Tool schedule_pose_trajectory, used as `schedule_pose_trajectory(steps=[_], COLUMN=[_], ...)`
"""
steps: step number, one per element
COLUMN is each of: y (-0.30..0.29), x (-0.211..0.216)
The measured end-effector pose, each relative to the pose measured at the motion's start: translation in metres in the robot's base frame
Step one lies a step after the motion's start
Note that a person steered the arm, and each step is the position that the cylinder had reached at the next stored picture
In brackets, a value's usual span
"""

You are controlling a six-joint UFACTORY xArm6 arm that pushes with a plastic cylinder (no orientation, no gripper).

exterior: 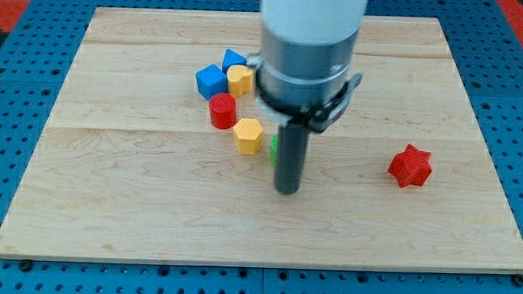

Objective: Move the red star to the top of the board

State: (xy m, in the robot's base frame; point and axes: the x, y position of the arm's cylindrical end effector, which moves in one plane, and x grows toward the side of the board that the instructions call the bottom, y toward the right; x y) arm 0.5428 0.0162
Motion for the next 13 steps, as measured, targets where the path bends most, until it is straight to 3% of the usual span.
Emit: schedule_pose_trajectory(steps=[1,4,5,7,10,13], y=[-0.003,0.069,0.098,0.182,0.175,0.086], x=[0.04,0.045,0.044,-0.008,-0.096,-0.077])
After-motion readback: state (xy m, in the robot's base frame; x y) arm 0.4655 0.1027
